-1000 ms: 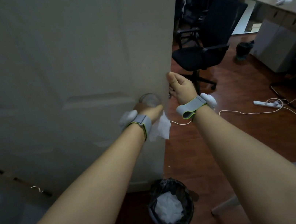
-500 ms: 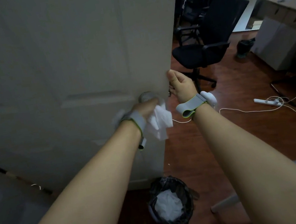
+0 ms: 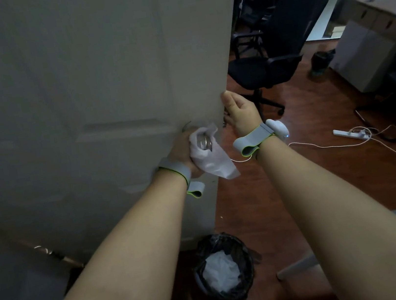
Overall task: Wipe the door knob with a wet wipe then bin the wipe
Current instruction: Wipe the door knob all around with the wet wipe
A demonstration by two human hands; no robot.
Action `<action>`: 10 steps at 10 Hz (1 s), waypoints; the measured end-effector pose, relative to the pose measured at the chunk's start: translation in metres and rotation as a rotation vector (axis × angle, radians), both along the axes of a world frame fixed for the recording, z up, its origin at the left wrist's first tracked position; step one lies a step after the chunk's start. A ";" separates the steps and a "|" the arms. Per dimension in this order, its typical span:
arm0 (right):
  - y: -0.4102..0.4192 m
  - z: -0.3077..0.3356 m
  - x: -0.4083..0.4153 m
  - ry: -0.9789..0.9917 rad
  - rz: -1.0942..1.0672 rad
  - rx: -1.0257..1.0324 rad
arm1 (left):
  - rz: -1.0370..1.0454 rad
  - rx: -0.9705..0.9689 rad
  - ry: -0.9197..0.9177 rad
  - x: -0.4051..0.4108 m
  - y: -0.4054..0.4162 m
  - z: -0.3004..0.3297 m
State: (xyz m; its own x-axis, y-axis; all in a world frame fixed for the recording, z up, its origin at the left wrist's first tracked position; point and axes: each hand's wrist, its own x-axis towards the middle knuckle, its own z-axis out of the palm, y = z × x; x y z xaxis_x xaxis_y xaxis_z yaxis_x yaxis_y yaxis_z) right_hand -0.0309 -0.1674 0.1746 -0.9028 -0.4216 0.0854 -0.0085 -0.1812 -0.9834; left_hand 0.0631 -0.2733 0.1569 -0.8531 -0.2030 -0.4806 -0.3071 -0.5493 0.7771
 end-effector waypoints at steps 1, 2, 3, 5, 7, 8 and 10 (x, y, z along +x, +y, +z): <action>0.001 0.000 0.003 0.012 0.006 -0.014 | 0.010 -0.341 -0.145 -0.014 -0.001 0.003; 0.001 -0.005 -0.001 0.015 -0.010 -0.036 | -0.012 -0.996 -0.267 -0.020 0.010 0.009; -0.003 -0.006 -0.002 0.019 -0.011 -0.047 | 0.026 -1.295 -0.307 -0.016 0.024 0.002; -0.003 -0.009 -0.003 0.061 -0.018 -0.011 | 0.058 -0.955 -0.270 -0.005 0.015 -0.002; 0.000 -0.012 -0.007 0.104 -0.016 0.048 | 0.341 0.027 0.084 -0.005 0.029 -0.010; 0.001 -0.011 -0.008 0.103 -0.015 0.058 | 0.347 0.145 0.049 0.000 0.024 -0.013; 0.000 -0.007 0.000 0.089 -0.024 0.044 | 0.371 -0.414 -0.310 0.014 0.001 -0.038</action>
